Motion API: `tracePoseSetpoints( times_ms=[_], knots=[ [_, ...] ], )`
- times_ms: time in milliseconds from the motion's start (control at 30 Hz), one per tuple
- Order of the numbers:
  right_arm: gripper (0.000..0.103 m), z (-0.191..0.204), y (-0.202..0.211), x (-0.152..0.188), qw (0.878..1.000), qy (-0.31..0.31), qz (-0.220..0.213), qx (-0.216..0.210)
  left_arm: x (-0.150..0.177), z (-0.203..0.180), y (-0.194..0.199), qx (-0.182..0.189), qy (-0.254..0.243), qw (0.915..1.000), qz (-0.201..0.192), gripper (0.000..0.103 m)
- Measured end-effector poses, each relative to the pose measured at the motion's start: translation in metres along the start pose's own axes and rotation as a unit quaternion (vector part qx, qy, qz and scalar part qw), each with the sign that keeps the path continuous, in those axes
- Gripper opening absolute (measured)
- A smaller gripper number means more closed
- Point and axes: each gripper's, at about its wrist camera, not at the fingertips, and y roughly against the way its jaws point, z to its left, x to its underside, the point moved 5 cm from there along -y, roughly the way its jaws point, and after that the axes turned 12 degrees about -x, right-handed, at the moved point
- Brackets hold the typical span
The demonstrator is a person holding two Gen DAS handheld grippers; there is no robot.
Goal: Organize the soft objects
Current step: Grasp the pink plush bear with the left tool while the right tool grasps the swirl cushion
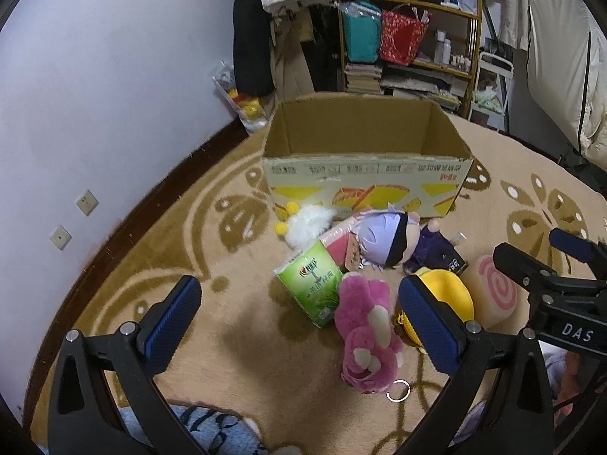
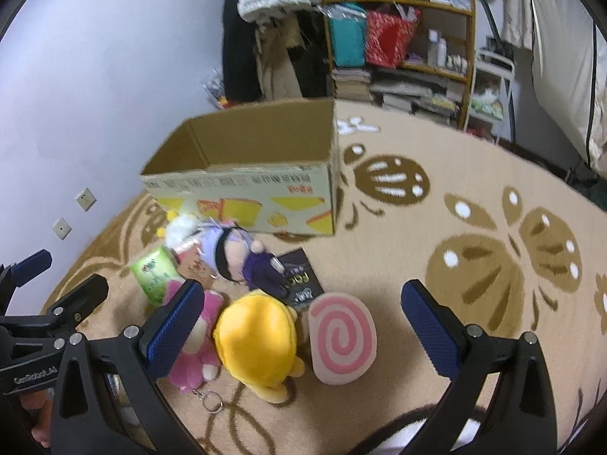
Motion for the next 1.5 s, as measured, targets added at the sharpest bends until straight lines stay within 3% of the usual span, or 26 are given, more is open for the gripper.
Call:
tracePoseSetpoints(
  times_ms=[300,500,867,967,1167,1267,1333,1367,1500],
  knots=[
    [0.103,-0.033,-0.024,0.009,0.997,-0.073,0.035,0.013,0.007,-0.022,-0.032,0.016,-0.023,0.9982,0.054,0.103],
    [0.097,-0.038,-0.042,0.018,0.993,-0.088,0.073,0.004,0.019,-0.04,-0.06,0.026,-0.043,0.9928,0.108,0.103],
    [0.078,-0.047,-0.059,0.035,0.985,-0.122,0.124,-0.003,0.044,-0.063,-0.086,0.028,-0.089,0.9818,0.165,0.102],
    [0.074,-0.048,-0.061,0.038,0.984,-0.124,0.129,-0.002,0.05,-0.068,-0.091,0.027,-0.101,0.9785,0.178,0.093],
    [0.066,-0.057,-0.065,0.044,0.98,-0.142,0.141,0.006,0.057,-0.072,-0.097,0.042,-0.091,0.9752,0.197,0.087],
    [0.055,-0.062,-0.066,0.044,0.979,-0.149,0.143,0.009,0.06,-0.075,-0.096,0.068,-0.083,0.9723,0.208,0.072],
    [0.05,-0.063,-0.066,0.043,0.979,-0.148,0.139,0.009,0.061,-0.078,-0.093,0.088,-0.082,0.9704,0.209,0.049],
    [0.049,-0.061,-0.064,0.042,0.98,-0.146,0.138,0.009,0.062,-0.08,-0.091,0.1,-0.08,0.9689,0.211,0.044],
    [0.042,-0.058,-0.061,0.038,0.983,-0.135,0.127,0.005,0.062,-0.086,-0.079,0.102,-0.088,0.9702,0.201,0.038]
  ],
)
